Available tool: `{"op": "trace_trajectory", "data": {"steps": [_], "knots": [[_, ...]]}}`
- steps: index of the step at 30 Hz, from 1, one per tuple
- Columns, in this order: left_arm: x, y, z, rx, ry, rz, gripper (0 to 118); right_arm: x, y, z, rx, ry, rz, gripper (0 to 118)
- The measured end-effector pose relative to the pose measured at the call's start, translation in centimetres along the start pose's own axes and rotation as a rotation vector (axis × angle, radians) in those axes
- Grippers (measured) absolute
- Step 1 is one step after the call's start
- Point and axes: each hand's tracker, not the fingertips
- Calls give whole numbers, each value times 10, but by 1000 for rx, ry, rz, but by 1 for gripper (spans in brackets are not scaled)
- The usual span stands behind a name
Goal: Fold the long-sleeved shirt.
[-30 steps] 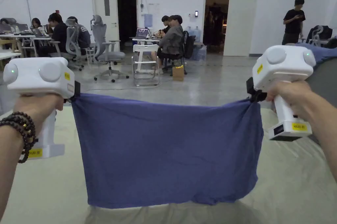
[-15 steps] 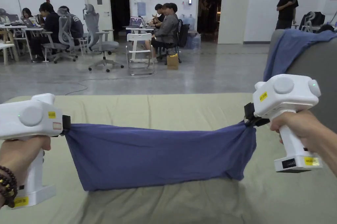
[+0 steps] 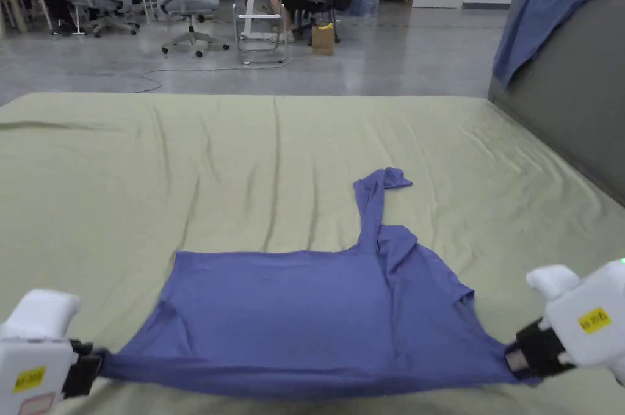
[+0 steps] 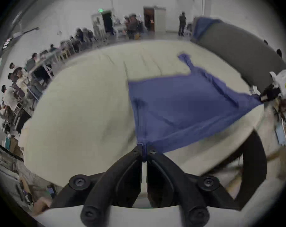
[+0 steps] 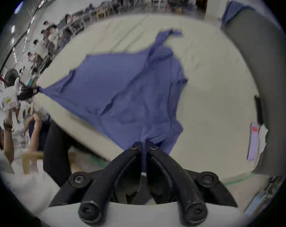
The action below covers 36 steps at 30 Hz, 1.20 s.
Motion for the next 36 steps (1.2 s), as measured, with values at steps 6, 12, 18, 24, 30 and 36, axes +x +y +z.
{"op": "trace_trajectory", "data": {"steps": [6, 12, 18, 24, 30, 36], "knots": [[5, -50, -41, -174, -32, -32, 1, 10, -48, -67, -232, 89, -32, 1], [3, -45, -39, -116, -69, 21, 40, 18, -37, -73, -171, 26, -82, 28], [-6, -9, -23, -29, -57, 7, 111, 18, -19, -26, -17, -65, -59, 112], [-3, 41, -32, 114, 1, 14, 0, 11, 12, -7, 90, -121, -70, 0], [-6, 105, -63, 184, -17, 21, 0, 10, 83, -16, 125, -124, -39, 0], [5, 168, -112, 222, -24, 1, 0, 40, 218, -47, 259, -102, -80, 0]]}}
